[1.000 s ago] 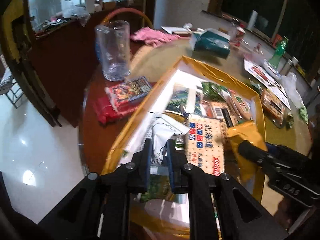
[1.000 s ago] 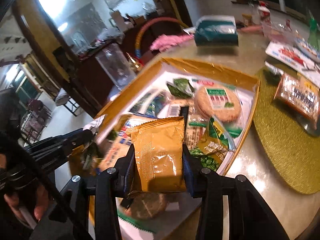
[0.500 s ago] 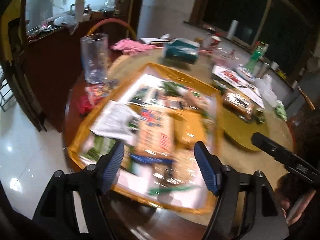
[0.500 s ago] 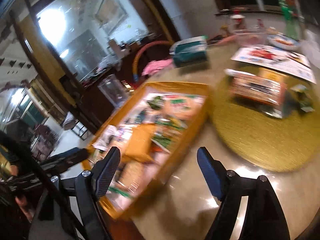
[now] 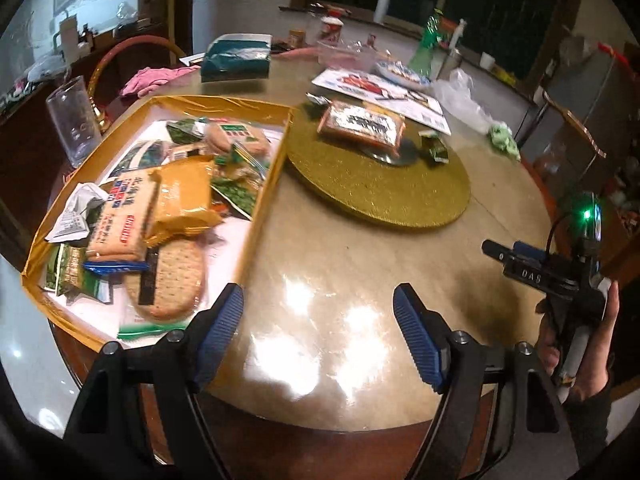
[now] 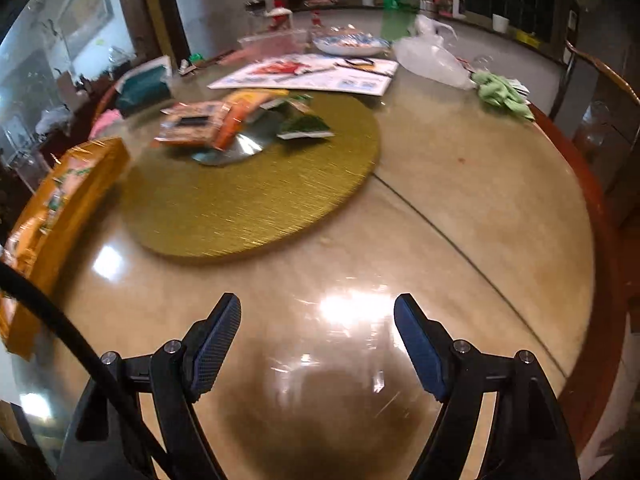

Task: Organize snacks
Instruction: 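Grasp a small garlic pea bag with the right tool while the left tool grasps a biscuit packet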

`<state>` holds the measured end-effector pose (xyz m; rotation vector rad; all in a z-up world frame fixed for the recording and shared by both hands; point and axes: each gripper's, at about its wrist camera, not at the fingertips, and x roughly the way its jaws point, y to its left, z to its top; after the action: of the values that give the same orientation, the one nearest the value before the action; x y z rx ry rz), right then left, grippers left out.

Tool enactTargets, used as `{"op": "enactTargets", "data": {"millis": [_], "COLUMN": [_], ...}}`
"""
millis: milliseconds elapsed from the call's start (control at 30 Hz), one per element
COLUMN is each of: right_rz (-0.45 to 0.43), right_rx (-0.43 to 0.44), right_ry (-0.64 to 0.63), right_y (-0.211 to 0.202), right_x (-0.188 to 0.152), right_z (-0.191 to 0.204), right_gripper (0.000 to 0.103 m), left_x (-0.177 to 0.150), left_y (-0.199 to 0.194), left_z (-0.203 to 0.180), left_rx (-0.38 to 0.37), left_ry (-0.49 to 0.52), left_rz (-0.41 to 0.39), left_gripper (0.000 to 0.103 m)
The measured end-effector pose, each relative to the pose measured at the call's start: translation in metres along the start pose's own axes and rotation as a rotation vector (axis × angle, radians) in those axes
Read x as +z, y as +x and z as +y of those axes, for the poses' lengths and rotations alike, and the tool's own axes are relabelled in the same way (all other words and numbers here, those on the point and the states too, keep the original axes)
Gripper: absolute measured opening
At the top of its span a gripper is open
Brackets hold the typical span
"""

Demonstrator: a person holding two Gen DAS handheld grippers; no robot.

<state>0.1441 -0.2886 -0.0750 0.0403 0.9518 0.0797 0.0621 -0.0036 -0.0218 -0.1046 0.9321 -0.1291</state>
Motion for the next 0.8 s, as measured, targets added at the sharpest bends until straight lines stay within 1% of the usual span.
{"op": "enactTargets", "data": {"millis": [100, 133, 267, 300, 367, 400, 467, 600, 700, 733, 800], "right_rz": [0.025, 0.019, 0.028, 0.032, 0.04, 0.044, 0.033, 0.053, 0.045, 0.033, 0.004], "right_rx": [-0.013, -0.027, -0.006, -0.003, 0.001, 0.002, 0.003, -0.011, 0.006, 0.033, 0.134], "right_ry": [-0.022, -0.042, -0.088, -0.092, -0.097, -0.098, -0.101, -0.074, -0.077, -0.079, -0.06], "right_y": [0.01, 0.013, 0.016, 0.02, 0.029, 0.034, 0.04, 0.052, 0.064, 0.067, 0.071], "right_x": [-0.002, 0.001, 0.006, 0.01, 0.018, 0.021, 0.027, 0.047, 0.064, 0.07, 0.084], "right_z": [-0.007, -0.005, -0.001, 0.0, 0.0, -0.001, -0.003, -0.012, -0.011, -0.011, -0.013], "right_gripper": [0.079, 0.08, 0.081, 0.085, 0.094, 0.103, 0.103, 0.103, 0.102, 0.098, 0.092], "left_x": [-0.007, -0.01, -0.015, -0.016, -0.016, -0.017, -0.017, -0.019, -0.021, -0.021, -0.022], "left_y": [0.001, 0.001, 0.002, 0.003, 0.003, 0.003, 0.002, 0.003, 0.003, 0.003, 0.003], "left_z": [-0.007, -0.008, -0.011, -0.011, -0.012, -0.012, -0.012, -0.013, -0.014, -0.014, -0.013], "left_rx": [0.006, 0.007, 0.017, 0.018, 0.017, 0.018, 0.013, 0.008, 0.002, 0.001, -0.002], "left_ry": [0.009, 0.006, 0.002, 0.003, 0.003, 0.002, 0.006, 0.01, 0.01, 0.01, 0.007], "left_rz": [0.01, 0.012, 0.025, 0.029, 0.03, 0.03, 0.031, 0.033, 0.034, 0.036, 0.037], "left_gripper": [0.078, 0.078, 0.078, 0.078, 0.078, 0.078, 0.078, 0.078, 0.078, 0.078, 0.078]}}
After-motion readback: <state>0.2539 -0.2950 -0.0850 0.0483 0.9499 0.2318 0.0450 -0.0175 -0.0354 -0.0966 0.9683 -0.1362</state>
